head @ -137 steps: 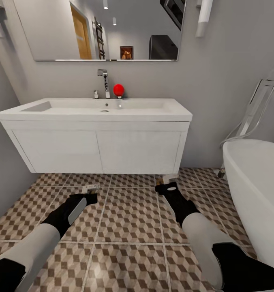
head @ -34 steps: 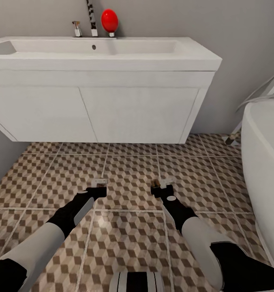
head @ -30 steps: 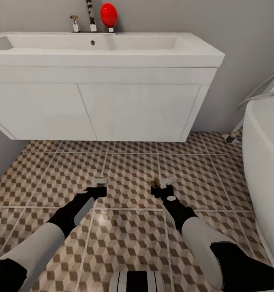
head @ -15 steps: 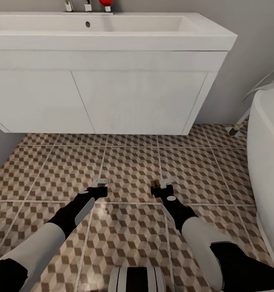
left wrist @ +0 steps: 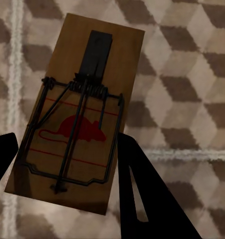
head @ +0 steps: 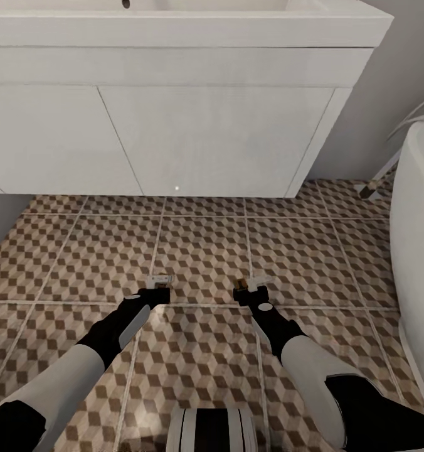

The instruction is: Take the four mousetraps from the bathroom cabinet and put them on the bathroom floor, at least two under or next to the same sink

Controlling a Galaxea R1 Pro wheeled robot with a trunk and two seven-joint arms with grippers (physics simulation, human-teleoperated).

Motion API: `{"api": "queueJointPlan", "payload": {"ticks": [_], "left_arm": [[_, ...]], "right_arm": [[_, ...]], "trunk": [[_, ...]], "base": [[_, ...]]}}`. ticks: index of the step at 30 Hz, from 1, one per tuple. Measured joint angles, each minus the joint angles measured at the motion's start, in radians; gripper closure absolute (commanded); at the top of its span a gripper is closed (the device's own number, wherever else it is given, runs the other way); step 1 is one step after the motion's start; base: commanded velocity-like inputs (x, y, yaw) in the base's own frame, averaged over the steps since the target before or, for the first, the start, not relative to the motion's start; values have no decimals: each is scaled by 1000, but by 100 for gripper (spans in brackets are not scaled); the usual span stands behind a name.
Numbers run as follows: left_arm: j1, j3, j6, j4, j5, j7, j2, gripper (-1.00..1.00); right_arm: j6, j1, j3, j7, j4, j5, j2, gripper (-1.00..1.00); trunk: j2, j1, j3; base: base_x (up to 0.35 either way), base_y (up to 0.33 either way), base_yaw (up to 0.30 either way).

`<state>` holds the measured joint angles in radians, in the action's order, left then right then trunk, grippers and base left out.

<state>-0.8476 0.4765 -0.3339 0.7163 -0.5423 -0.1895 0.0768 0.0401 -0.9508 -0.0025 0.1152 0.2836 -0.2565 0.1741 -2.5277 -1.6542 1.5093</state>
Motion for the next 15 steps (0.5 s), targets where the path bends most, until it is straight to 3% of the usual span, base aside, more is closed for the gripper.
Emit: {"api": "queueJointPlan", "payload": {"ticks": [10,15], "left_arm": [[0,2,2,8,0,0,0,100],[0,20,2,26,1,-1,1,100]], "right_arm": [[0,0,0,-33,0,0,0,100],[30,0,0,-39,0,0,0,100]], "trunk": [[-2,-4,39],[-4,-7,58]], "base": [[0,0,0],[0,0,0]]}}
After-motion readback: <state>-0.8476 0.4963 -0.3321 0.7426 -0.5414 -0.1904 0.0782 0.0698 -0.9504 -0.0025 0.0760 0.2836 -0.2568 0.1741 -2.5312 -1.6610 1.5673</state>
